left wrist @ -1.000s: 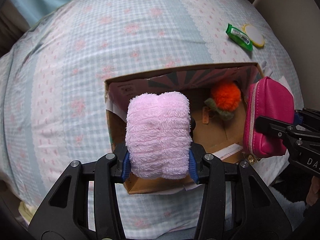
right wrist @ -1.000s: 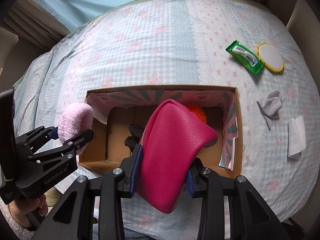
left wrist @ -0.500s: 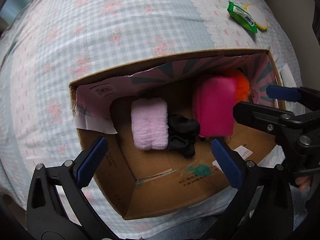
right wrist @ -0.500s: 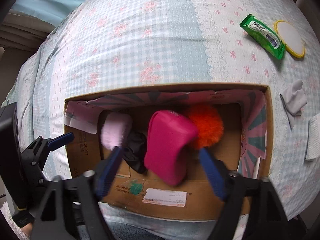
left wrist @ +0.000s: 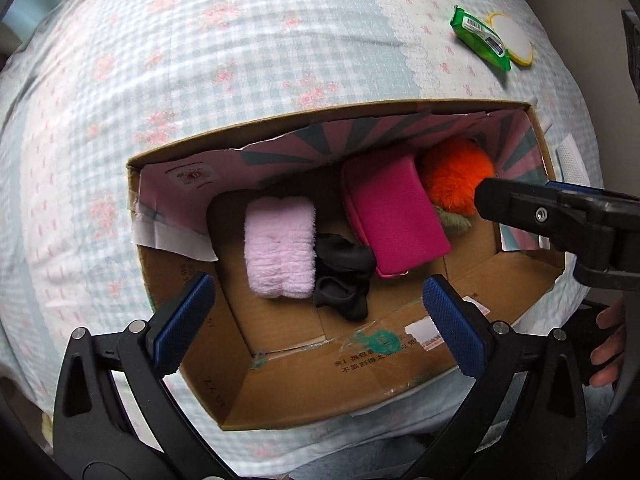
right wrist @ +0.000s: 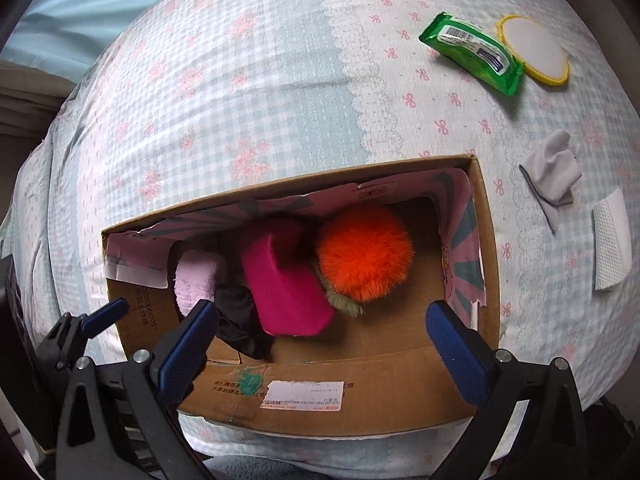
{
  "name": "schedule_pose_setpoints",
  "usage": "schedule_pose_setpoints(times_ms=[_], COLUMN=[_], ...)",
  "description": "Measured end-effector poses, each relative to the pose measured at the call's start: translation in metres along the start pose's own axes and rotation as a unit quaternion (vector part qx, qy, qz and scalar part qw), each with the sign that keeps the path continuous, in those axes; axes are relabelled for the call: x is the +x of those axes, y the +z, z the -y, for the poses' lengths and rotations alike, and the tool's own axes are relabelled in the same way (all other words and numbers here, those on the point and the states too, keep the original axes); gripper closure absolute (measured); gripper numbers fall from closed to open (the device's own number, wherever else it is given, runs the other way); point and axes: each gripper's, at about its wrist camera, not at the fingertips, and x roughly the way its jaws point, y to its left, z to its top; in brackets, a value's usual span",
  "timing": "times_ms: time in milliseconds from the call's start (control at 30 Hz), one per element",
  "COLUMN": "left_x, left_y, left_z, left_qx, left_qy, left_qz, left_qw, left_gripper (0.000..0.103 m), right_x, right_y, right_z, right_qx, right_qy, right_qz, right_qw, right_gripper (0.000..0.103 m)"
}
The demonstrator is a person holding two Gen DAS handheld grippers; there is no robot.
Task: Organize soft objects
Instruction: 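Open both tools to drop the scrunchie and pouch into the box, then move both tools toward the grey cloth and white mesh sponge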
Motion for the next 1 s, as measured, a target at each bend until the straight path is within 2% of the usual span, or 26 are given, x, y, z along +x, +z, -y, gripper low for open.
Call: schedule_pose_setpoints(times_ms=[67,133,233,500,600,800,867,1000], left_x=[0.002,0.0,-0.005,-0.045,-0.068,-0.128,-0.152,-0.203], left_y=[-0.002,-0.01,-0.015,-0.022,-0.026,-0.042,-0.05,-0.069], left_z=[0.006,0.01,0.001,-0.016,-0.013,0.004,0.013,0.034], left_qx=[0.0,0.015,-0.007,-0.034,-0.038,-0.042,-0.048,-0.055], left_qy=[0.003,0.017,0.012,0.03,0.035,0.049,0.056,0.075], left_qz=[-0.004,-0.006,-0.007,0.035,0.06,0.129,0.162,0.235], left_qw=[1.0,0.9997,0.9999,0.9983,0.9969,0.9896,0.9841,0.9675], left_gripper=[0.0,0.0,0.0,0.0,0.0,0.0,0.0,0.0], right_x=[-0.007,-0.012,-0.019,-0.071,-0.098,-0.167,-0.192,-0.238], right_y=[-0.002,-0.005,-0.007,-0.02,-0.031,-0.061,-0.075,-0.106], right_z=[-0.005,-0.011,-0.015,-0.022,-0.018,-0.008,-0.004,0.006], right_qx=[-0.006,-0.029,-0.036,-0.071,-0.075,-0.094,-0.101,-0.121], right_qy=[0.014,0.003,0.014,0.019,0.01,-0.008,-0.013,-0.037], right_qz=[0.015,0.014,0.024,0.079,0.114,0.203,0.233,0.297], right_qw=[1.0,0.999,0.999,0.994,0.991,0.975,0.967,0.946], right_gripper=[0.0,0.0,0.0,0.0,0.0,0.0,0.0,0.0])
